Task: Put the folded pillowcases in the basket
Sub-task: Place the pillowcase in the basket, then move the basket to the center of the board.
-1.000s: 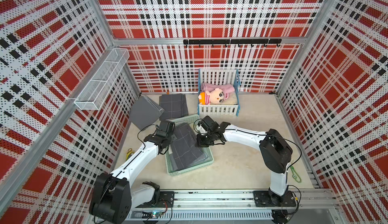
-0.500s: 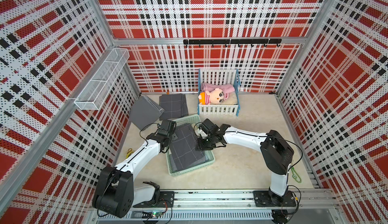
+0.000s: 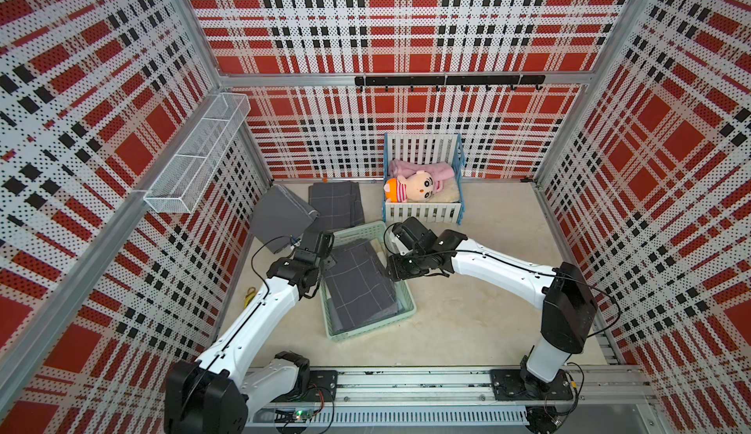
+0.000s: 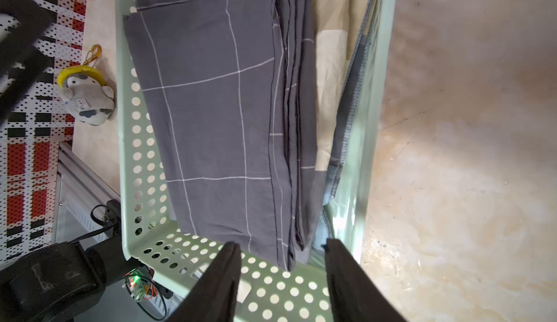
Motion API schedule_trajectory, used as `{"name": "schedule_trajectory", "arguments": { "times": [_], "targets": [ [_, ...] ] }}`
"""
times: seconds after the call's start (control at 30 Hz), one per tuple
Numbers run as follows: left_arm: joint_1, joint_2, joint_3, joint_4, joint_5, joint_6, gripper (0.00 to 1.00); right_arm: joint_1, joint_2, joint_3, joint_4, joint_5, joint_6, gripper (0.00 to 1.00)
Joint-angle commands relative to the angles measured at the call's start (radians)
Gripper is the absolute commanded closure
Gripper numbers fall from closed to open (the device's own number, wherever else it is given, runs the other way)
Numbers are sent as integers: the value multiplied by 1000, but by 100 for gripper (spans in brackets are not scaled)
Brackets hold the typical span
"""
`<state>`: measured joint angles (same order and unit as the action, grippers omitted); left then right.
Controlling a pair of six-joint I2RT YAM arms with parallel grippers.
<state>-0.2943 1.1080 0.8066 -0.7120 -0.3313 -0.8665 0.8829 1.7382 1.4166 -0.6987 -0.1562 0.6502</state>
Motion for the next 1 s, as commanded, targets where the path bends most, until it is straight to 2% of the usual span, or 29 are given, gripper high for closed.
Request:
{"name": "schedule_trajectory", "arguments": {
  "times": [0.0, 0.13, 0.2, 0.23, 0.33, 0.43, 0.53, 0.77, 0.97],
  "targets": [
    [-9, -23, -59, -77, 28, -84, 32, -5, -10, 4, -15, 24, -14, 48],
    [-24, -51, -128, -52, 73, -109, 33, -7, -9, -11, -1, 22, -10, 48],
    [-33, -42, -172, -13, 107, -110, 38, -11, -6, -14, 2, 21, -9, 49],
    [-40, -29, -191, 8, 120, -109, 43, -14, -2, -15, 2, 20, -9, 49],
    [-77, 11, -218, 56, 140, -105, 68, -23, -1, -15, 2, 20, -9, 50],
    [-133, 37, -190, 59, 132, -90, 88, -38, -10, -20, -4, 24, -11, 51],
    [-192, 41, -156, 47, 126, -90, 100, -63, -30, -34, -7, 27, -15, 51],
    [-367, 54, -95, 36, 137, -104, 100, -139, -82, -51, -25, 48, -35, 52],
    [-521, 180, 0, 74, 142, -130, 100, -196, -117, -43, -41, 75, -50, 53]
  ]
}}
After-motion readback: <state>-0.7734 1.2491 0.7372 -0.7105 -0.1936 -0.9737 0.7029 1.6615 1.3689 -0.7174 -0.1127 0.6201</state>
